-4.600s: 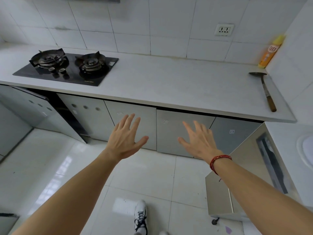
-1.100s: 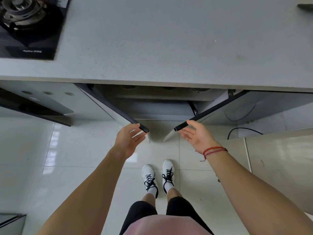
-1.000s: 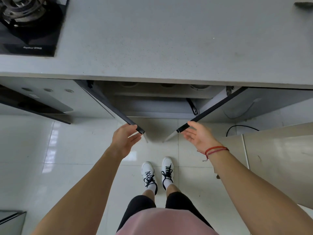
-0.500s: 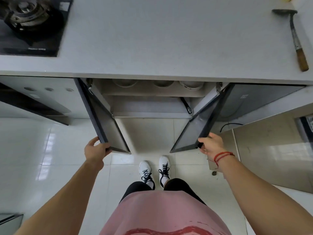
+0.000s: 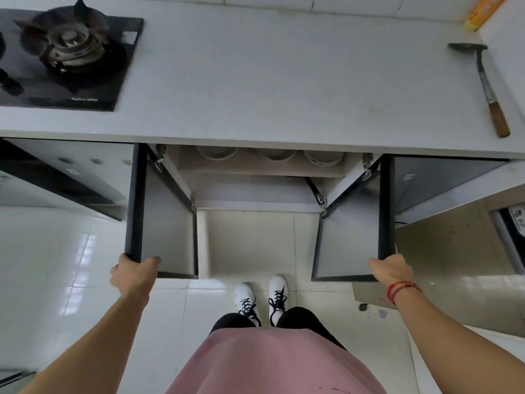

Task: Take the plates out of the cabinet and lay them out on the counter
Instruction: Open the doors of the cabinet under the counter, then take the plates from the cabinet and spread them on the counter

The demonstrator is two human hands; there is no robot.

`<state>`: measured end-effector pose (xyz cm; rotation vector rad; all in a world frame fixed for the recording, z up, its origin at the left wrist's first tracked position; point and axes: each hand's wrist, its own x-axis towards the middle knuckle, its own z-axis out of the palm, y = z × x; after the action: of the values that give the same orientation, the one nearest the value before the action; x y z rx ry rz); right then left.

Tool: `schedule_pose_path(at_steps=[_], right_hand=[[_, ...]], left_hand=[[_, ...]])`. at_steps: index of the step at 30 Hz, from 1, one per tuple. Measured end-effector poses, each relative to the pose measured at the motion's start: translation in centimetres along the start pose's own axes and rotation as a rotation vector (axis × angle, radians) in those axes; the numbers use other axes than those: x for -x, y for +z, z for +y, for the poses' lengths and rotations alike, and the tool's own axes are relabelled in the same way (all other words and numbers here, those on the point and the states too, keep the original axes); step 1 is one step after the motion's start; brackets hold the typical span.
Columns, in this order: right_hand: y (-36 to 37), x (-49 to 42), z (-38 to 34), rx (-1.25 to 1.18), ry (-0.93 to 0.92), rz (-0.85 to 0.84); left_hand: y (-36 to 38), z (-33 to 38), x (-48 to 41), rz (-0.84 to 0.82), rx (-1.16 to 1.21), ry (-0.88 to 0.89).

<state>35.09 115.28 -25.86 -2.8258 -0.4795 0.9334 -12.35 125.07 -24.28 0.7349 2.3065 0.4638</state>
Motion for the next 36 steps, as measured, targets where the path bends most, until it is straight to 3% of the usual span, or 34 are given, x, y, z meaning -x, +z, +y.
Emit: schedule_pose_path(at_steps=[9,17,25,36], right_hand=[[0.3,0.6,-1.5,0.158,0.041,0.024],[0.7,1.6,-3.1,0.463,-0.438,0.111],[1.7,2.8,-7.2,0.399,-0.630,0.029],[2.4,6.0,-16.9,0.419,-1.021,0.099]], left_hand=[[1.1,-0.4,0.5,0.032,-0.071,0.100],[3.0,1.1,1.4,-0.093,-0.158,0.251],[4.7,4.4,3.4,-0.182,-0.234,0.498],[4.9,10.9,4.7,-0.063,-0.382,0.980]])
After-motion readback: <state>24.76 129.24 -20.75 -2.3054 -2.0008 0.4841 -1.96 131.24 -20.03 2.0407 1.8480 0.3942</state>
